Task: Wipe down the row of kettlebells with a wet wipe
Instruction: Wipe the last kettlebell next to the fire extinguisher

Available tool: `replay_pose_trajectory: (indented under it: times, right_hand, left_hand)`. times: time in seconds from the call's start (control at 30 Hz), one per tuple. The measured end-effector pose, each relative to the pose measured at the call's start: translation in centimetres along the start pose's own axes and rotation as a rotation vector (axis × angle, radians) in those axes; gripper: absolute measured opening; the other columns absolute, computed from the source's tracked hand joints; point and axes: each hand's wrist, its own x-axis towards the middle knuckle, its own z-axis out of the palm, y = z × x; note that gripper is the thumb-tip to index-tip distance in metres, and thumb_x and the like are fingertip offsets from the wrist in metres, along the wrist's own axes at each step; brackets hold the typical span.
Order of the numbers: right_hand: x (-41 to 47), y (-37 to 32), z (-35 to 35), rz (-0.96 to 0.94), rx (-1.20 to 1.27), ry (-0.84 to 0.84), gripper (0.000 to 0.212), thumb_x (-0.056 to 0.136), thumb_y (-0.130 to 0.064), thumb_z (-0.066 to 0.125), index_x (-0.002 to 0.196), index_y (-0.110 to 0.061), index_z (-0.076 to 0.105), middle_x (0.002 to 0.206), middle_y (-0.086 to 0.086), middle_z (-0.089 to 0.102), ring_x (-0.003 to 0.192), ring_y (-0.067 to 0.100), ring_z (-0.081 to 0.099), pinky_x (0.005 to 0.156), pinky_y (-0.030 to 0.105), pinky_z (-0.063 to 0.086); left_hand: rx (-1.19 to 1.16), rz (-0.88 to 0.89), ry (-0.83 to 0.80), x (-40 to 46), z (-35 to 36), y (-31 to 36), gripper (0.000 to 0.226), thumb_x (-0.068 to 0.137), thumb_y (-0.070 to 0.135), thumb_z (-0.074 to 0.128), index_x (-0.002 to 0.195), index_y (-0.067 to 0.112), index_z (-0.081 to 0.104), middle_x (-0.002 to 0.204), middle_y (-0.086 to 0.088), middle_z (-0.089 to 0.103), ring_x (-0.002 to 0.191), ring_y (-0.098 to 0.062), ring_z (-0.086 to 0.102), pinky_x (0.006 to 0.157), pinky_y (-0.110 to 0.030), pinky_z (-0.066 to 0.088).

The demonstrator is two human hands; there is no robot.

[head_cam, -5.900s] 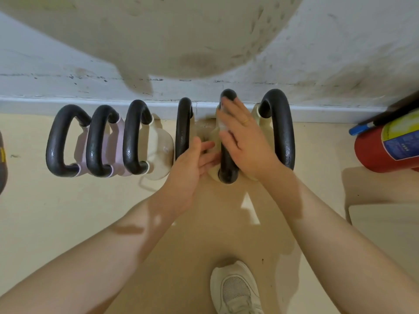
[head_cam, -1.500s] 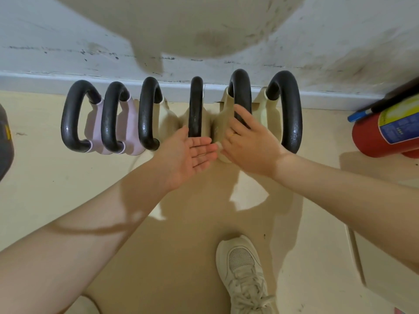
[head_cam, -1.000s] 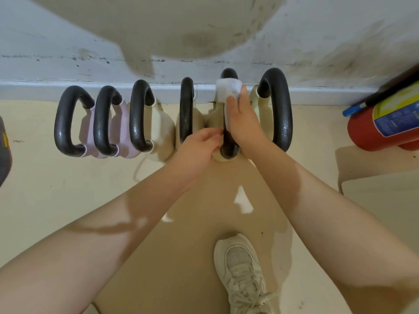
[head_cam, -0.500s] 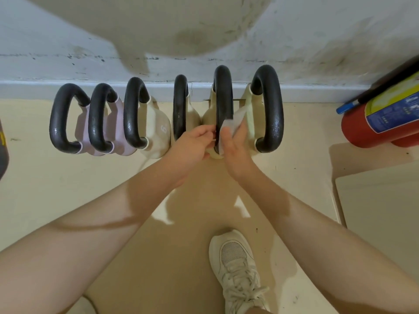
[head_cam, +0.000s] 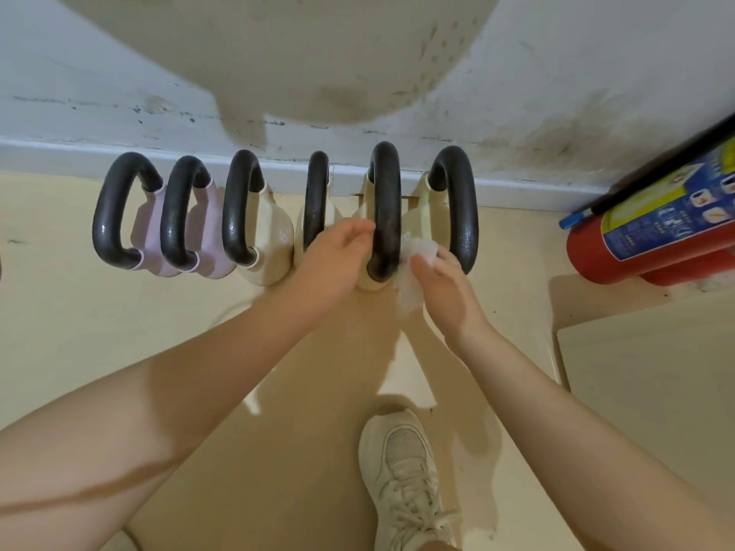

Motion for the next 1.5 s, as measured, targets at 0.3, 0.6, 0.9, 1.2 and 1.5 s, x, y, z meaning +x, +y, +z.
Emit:
replay_pose_trajectory:
  times: [0.3,0.6,0.9,1.2,1.5]
  right_hand:
    - [-0.3,-2.2,-5.2,0.086,0.739,-0.244,0.048,0.076,-0.016,0.042,0.117,0.005,0.055,0.098,0.015,0.066,0.091,0.027,0.059,0.091,0.043,0.043]
    - [2.3,-2.7,-10.3,-0.032,0.672,-0.266,0.048,0.091,-0.040,0.044,0.115,-0.001,0.059,0.095,0.007,0.067,0.088,0.022,0.064,0.079,0.037,0.050]
    - [6.4,-1.2,-12.8,0.088,0.591,-0.203,0.016,0.092,-0.007,0.050,0.098,-0.011,0.065,0.088,0.004,0.069,0.082,0.018,0.067,0.074,0.032,0.056]
    - [11.4,-2.2,-12.5,0.006,0.241,0.424,0.007,0.089,-0.016,0.054,0.084,-0.016,0.059,0.081,-0.001,0.059,0.073,0.012,0.056,0.063,0.022,0.050]
    - [11.6,-2.9,-10.3,-0.261,0.197,0.004,0.031,0.087,-0.014,0.044,0.101,-0.014,0.071,0.114,-0.008,0.066,0.110,0.007,0.058,0.100,0.033,0.044]
  left_hand:
    - [-0.059,0.115,-0.163,-1.0,3.0,3.9,0.028,0.090,0.036,0.051,0.112,0.019,0.057,0.106,0.000,0.067,0.096,-0.013,0.065,0.084,-0.029,0.054]
    - [0.009,0.129,-0.136,2.2,6.3,7.5,0.003,0.087,0.020,0.060,0.087,0.017,0.059,0.085,-0.003,0.065,0.080,-0.014,0.066,0.075,-0.017,0.054]
    - [0.063,0.055,-0.110,6.9,6.9,8.0,0.026,0.088,0.011,0.058,0.110,0.025,0.060,0.094,0.004,0.066,0.093,-0.012,0.063,0.092,-0.029,0.050]
    - [0.021,-0.260,-0.166,10.9,8.4,7.9,0.026,0.087,0.026,0.060,0.111,0.014,0.059,0.106,-0.003,0.066,0.101,-0.018,0.064,0.098,-0.038,0.048]
    - [-0.056,-0.256,-0.243,11.9,9.2,6.8,0.029,0.089,0.025,0.058,0.116,0.013,0.059,0.109,-0.004,0.069,0.102,-0.017,0.065,0.092,-0.032,0.051]
